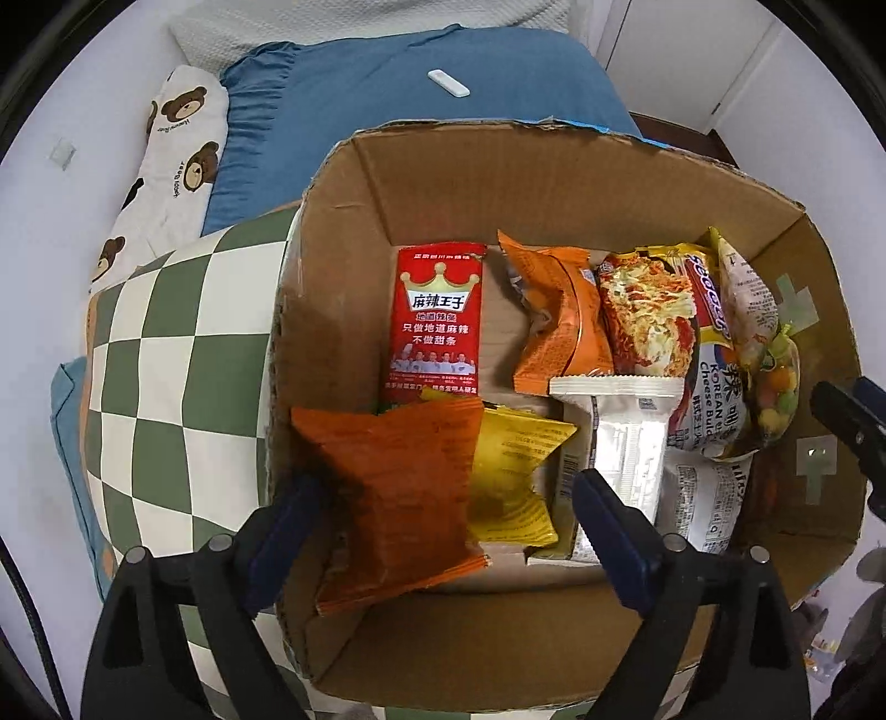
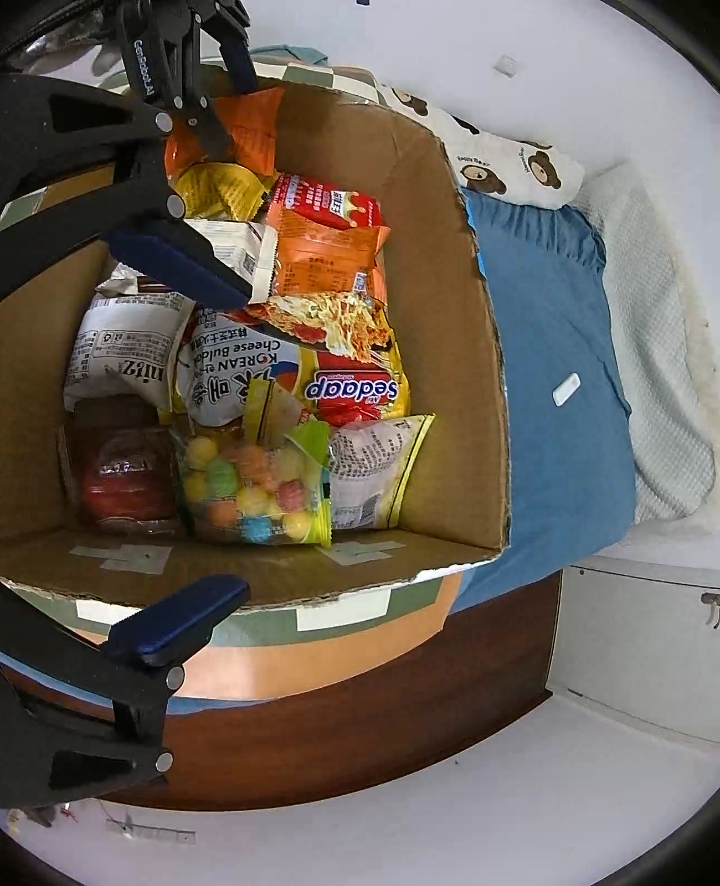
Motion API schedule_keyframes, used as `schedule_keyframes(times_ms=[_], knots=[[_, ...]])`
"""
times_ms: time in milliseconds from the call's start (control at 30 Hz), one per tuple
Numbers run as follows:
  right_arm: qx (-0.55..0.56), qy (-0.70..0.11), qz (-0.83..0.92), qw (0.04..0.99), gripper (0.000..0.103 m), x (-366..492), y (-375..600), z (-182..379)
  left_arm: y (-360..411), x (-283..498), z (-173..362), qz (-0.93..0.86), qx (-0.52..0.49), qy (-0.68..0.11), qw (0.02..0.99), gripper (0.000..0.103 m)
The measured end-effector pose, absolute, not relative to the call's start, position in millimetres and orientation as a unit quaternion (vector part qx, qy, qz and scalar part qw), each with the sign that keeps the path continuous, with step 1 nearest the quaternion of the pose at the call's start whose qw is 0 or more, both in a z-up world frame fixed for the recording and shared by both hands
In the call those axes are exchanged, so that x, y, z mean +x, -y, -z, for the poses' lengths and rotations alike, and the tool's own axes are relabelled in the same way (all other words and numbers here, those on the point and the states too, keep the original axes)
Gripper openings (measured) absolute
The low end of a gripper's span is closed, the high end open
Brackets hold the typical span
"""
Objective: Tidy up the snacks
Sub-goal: 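Carry both packets into the box and open both tools, then lift both tools back toward the last snacks on the mat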
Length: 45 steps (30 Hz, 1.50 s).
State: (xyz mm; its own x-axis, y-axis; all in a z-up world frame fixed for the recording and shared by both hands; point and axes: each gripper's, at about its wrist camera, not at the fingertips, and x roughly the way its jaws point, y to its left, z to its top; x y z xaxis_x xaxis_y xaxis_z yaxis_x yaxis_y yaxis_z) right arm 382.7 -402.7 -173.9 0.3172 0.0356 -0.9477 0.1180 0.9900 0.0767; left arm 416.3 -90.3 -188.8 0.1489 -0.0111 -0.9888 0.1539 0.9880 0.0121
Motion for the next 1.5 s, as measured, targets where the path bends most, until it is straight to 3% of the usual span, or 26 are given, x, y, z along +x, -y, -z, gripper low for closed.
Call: schedule_keyframes(times_ms=[800, 1500], knots=[[0.056, -0.559, 0.015, 0.827, 0.098, 339.4, 383.3, 152.1, 100.8, 379.8, 137.7, 0.071, 0.020, -0.584, 0.808, 0.092], [0.033, -0.429, 0.015, 0.903, 0.098, 215.0, 365.7, 48.7, 89.5, 252.6, 46.1, 0.086, 0.018, -0.450, 0.889, 0.092]])
